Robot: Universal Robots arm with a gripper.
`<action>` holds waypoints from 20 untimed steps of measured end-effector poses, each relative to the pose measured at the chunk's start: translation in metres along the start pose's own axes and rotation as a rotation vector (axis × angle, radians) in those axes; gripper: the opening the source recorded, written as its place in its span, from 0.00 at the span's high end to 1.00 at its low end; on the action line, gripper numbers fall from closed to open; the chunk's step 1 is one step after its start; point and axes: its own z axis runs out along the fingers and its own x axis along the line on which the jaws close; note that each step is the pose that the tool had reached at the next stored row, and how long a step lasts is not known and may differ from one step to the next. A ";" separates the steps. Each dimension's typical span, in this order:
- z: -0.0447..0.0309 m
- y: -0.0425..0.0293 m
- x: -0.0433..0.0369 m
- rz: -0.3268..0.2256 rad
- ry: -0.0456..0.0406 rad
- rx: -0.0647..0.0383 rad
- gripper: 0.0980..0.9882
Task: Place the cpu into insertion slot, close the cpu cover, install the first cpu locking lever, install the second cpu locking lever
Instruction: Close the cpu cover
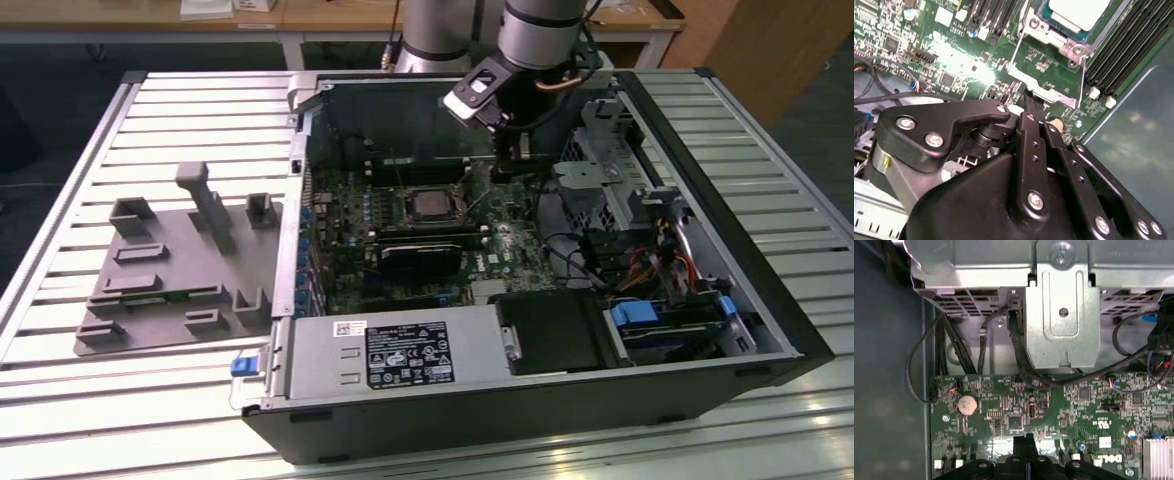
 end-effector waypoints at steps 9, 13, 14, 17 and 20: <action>0.0001 -0.0051 -0.0002 0.000 0.0000 0.002 1.00; 0.0002 -0.0110 -0.0004 0.000 0.0000 0.002 1.00; 0.0002 -0.0126 -0.0005 0.000 0.0000 0.002 1.00; 0.0003 -0.0185 -0.0007 0.000 0.0000 0.001 1.00; 0.0004 -0.0279 -0.0011 0.000 0.0001 0.001 1.00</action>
